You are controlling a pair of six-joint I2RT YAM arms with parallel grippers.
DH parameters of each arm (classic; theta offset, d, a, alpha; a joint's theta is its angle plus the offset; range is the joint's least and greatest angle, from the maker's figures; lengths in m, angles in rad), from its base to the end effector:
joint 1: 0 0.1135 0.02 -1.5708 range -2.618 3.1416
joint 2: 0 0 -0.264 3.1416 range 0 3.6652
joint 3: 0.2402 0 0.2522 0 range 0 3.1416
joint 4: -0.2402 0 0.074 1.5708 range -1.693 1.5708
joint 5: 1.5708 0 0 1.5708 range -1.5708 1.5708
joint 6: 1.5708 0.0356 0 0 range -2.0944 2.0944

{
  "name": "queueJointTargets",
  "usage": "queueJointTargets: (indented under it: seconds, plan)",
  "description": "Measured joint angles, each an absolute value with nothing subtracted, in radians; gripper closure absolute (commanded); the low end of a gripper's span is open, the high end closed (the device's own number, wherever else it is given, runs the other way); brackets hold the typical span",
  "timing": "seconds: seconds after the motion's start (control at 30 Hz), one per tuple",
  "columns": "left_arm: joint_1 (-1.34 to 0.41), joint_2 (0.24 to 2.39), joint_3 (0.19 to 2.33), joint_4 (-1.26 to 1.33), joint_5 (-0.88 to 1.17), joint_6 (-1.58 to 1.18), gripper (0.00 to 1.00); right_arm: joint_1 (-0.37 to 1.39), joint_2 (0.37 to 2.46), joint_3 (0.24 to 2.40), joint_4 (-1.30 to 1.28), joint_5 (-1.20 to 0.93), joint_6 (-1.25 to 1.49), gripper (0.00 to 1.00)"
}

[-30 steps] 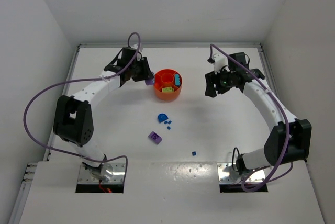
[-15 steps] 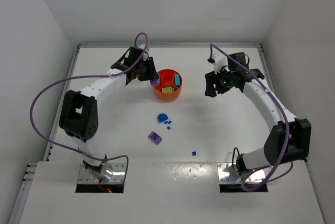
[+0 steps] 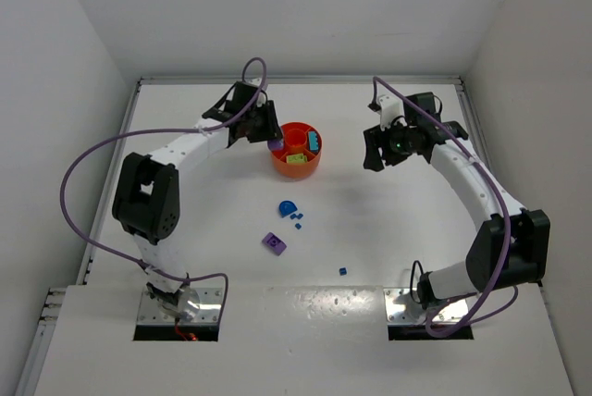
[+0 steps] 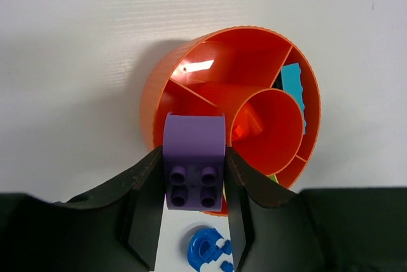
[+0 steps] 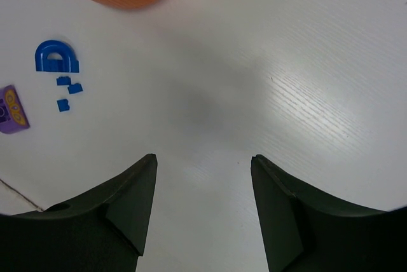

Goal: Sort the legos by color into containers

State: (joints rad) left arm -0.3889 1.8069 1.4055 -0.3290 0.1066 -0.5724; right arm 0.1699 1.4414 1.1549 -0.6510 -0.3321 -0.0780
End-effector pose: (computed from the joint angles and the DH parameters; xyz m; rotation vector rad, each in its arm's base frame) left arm 0.3800 -0.1598 0.2567 -0.1612 2.3697 -0.6029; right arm 0.2953 0.0624 0.2768 -0.4432 2.4524 0.4540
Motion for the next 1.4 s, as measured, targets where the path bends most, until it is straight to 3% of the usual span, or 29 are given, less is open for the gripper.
queueJointTargets:
  seconds: [0.1, 0.23, 0.37, 0.5, 0.57, 0.83, 0.9, 1.13, 1.4]
  plan:
    - [-0.390, 1.815, 1.409, -0.332, 0.108, -0.577, 0.36, 0.169, 1.443, 1.155, -0.651, -0.332, -0.078, 0.38]
    - [-0.392, 1.818, 1.413, -0.331, 0.108, -0.585, 0.28, 0.169, 1.449, 1.155, -0.651, -0.332, -0.078, 0.38]
    - [-0.392, 1.816, 1.415, -0.332, 0.102, -0.585, 0.28, 0.167, 1.452, 1.155, -0.651, -0.332, -0.078, 0.38]
    - [-0.392, 1.775, 1.415, -0.353, 0.092, -0.534, 0.45, 0.167, 1.452, 1.155, -0.651, -0.332, -0.078, 0.38]
    - [-0.391, 1.713, 1.410, -0.366, 0.124, -0.448, 0.43, 0.167, 1.452, 1.155, -0.651, -0.332, -0.078, 0.38]
    - [-0.357, 1.260, 1.260, -0.527, 0.491, 0.194, 0.06, 0.167, 1.452, 1.155, -0.651, -0.331, -0.078, 0.38]
    - [-0.405, 1.192, 1.176, -0.553, 0.518, 0.309, 0.02, 0.167, 1.451, 1.153, -0.646, -0.330, -0.078, 0.38]
    - [-0.737, 1.145, 0.809, -0.676, 0.502, 0.565, 0.06, 0.167, 1.449, 1.143, -0.638, -0.314, -0.079, 0.38]
    - [-0.915, 1.157, 0.694, -0.573, 0.360, 0.741, 0.08, 0.167, 1.449, 1.142, -0.647, -0.295, -0.086, 0.38]
